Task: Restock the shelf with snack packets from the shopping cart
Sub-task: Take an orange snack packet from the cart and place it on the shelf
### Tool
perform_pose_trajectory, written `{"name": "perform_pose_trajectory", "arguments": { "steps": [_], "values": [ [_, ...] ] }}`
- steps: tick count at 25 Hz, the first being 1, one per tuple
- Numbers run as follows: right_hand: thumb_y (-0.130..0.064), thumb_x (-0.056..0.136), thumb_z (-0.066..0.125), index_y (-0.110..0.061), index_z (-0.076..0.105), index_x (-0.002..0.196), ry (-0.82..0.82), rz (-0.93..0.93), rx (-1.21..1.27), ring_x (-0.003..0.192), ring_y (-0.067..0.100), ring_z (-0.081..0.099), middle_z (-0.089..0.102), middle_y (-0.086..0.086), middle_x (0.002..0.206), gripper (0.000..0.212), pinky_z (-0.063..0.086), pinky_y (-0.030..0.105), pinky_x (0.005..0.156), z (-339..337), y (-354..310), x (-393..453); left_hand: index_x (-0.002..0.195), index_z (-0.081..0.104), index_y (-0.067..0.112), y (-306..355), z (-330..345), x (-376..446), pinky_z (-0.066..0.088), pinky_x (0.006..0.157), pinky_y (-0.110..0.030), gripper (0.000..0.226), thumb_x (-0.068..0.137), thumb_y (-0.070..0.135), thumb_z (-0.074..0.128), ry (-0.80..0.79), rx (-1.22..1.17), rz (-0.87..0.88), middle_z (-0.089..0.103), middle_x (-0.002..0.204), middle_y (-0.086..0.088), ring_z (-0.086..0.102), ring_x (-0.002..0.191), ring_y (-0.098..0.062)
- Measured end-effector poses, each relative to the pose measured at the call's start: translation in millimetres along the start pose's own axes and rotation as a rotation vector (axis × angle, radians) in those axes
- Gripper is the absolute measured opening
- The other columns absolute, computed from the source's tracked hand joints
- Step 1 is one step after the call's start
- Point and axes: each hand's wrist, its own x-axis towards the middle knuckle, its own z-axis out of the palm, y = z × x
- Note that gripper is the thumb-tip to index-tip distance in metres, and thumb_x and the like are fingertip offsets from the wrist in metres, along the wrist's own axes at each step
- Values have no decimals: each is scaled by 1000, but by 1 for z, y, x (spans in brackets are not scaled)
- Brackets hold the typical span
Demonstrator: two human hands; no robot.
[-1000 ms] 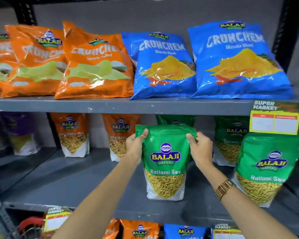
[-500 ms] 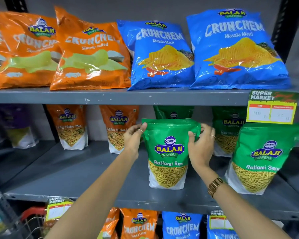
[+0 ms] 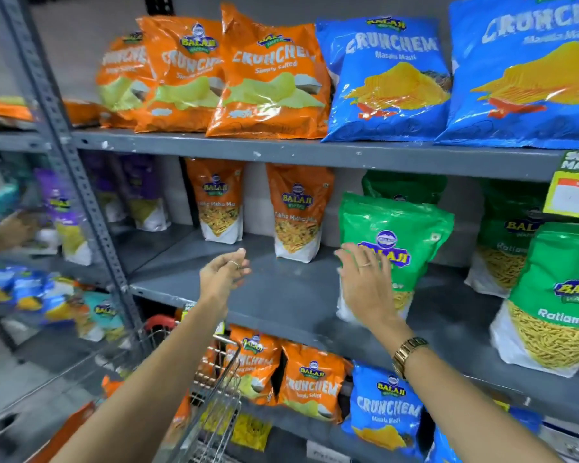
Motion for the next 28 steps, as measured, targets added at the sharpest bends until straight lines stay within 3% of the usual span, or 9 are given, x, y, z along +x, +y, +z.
{"name": "perform_pose_trajectory", "arguments": {
  "steps": [5, 8, 11, 14, 16, 19, 22, 25, 28],
  "values": [
    [-7, 65, 76, -12, 62, 98, -249, -124, 244, 83, 27, 66, 69, 7, 99, 36, 51, 35, 71, 20, -75, -15, 67, 60, 18, -13, -89, -23, 48, 59, -24, 20, 86, 12, 59, 201, 56, -5, 60, 69, -5, 61, 55, -10],
    [-5, 65, 77, -10, 62, 97, -358, -164, 342, 83, 28, 66, 69, 9, 97, 36, 52, 36, 72, 33, -122, -24, 66, 60, 17, -25, -140, -29, 49, 43, -13, 20, 84, 8, 59, 299, 141, -15, 62, 67, -5, 62, 54, -8],
    [-5, 68, 74, -8, 61, 100, -454, -243, 377, 86, 29, 65, 68, 11, 99, 34, 52, 36, 75, 56, -164, -30, 62, 60, 12, -42, -187, -25, 42, 36, -8, 26, 82, -4, 56, 365, 258, -42, 63, 46, 4, 57, 40, 1],
    [-9, 84, 56, -8, 53, 112, -598, -299, 474, 102, 33, 56, 60, 13, 115, 27, 45, 41, 86, 90, -203, -34, 81, 64, 2, -62, -230, -13, 49, 61, -23, 2, 80, 0, 63, 340, 427, -117, 70, 76, -17, 62, 74, -21],
    [-15, 89, 50, -11, 47, 115, -689, -295, 514, 105, 31, 53, 56, 11, 118, 27, 46, 42, 83, 113, -226, -40, 94, 65, 1, -76, -255, -2, 50, 78, -34, 16, 79, 4, 65, 299, 604, -185, 69, 97, -19, 64, 89, -28],
    [-18, 90, 50, -11, 43, 120, -884, -240, 550, 108, 31, 52, 52, 12, 125, 31, 48, 42, 79, 149, -261, -54, 105, 64, 6, -101, -283, 16, 52, 86, -39, 27, 78, 2, 63, 201, 894, -177, 67, 112, -17, 63, 96, -28],
    [-19, 89, 54, -10, 39, 123, -1121, -182, 545, 112, 31, 51, 48, 14, 130, 38, 48, 46, 89, 183, -287, -75, 125, 51, 17, -132, -305, 35, 48, 97, -41, 45, 81, 9, 61, 88, 1154, -208, 51, 135, -14, 55, 113, -29],
    [-19, 87, 57, -11, 34, 130, -1279, -116, 485, 120, 30, 44, 45, 11, 134, 50, 42, 47, 97, 207, -302, -95, 139, 30, 25, -159, -323, 53, 31, 110, -51, 64, 82, 18, 60, -45, 1489, -264, 34, 148, -8, 34, 133, -27],
    [-11, 89, 53, -10, 34, 130, -1329, -126, 414, 120, 30, 42, 47, 10, 130, 46, 42, 45, 98, 222, -310, -107, 137, 31, 22, -177, -331, 67, 20, 113, -57, 60, 84, 15, 57, -142, 1622, -256, 34, 148, -6, 25, 138, -23]
  ]
}}
